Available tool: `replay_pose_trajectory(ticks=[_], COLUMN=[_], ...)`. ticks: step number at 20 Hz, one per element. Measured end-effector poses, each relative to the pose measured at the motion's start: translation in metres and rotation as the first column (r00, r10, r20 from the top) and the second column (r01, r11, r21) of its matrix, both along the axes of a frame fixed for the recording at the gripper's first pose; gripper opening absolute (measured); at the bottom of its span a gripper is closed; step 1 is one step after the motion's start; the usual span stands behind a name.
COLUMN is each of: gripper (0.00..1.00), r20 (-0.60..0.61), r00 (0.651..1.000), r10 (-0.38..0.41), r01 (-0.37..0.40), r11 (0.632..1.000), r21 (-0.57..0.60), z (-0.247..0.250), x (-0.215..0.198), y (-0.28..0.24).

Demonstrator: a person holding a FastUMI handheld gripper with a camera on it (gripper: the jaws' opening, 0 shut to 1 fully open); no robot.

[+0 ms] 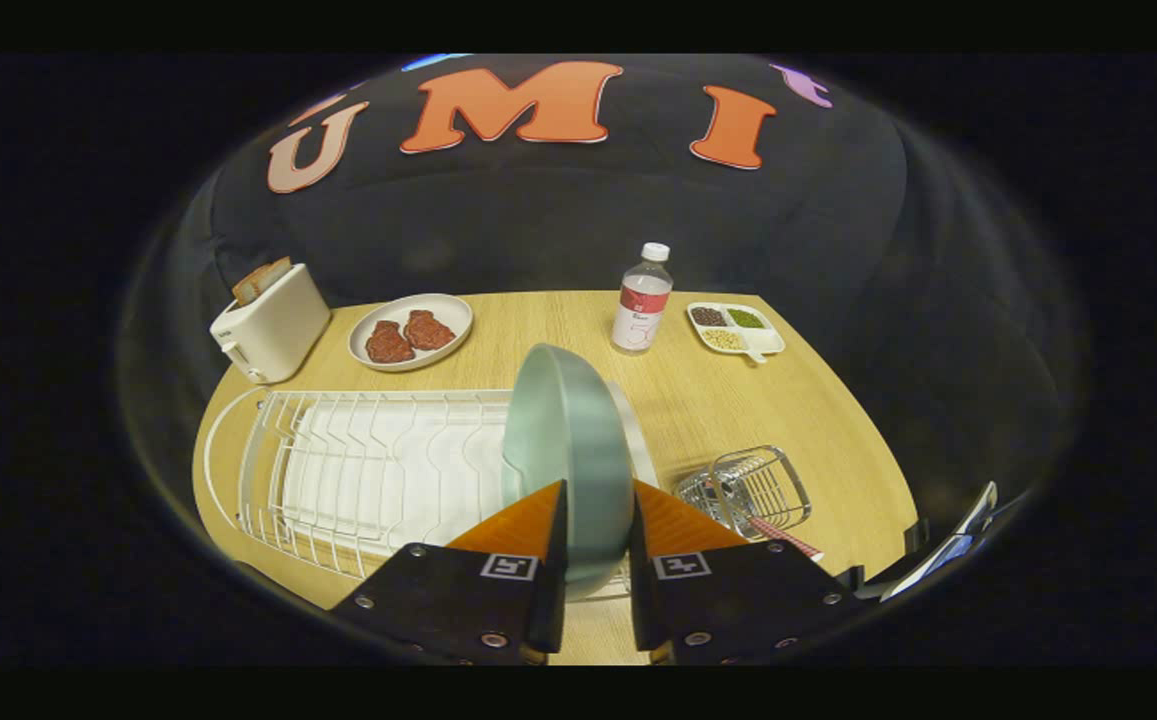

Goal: Take the plate from the dish rack, then take the spoon from the basket and place it into the plate.

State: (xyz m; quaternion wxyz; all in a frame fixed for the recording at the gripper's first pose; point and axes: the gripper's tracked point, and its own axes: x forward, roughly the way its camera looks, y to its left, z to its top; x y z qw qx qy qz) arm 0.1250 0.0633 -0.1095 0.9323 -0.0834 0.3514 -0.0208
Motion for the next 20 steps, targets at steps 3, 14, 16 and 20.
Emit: replay_pose_trajectory(ticks=[3,14,16,20], gripper=[0.22,0.18,0.18,0.18], r20=[-0.012,0.065,0.088,0.110], r00=[1.000,0.996,0.994,0.993], r10=[-0.020,-0.068,-0.064,-0.051], r01=[0.020,0.079,0.082,0.074], r11=[0.999,0.979,0.971,0.975], r21=[-0.035,-0.187,-0.223,-0.210], z=[0.003,0.036,0.044,0.058], x=[-0.001,0.005,0.008,0.008], y=[-0.002,0.002,0.003,0.005])
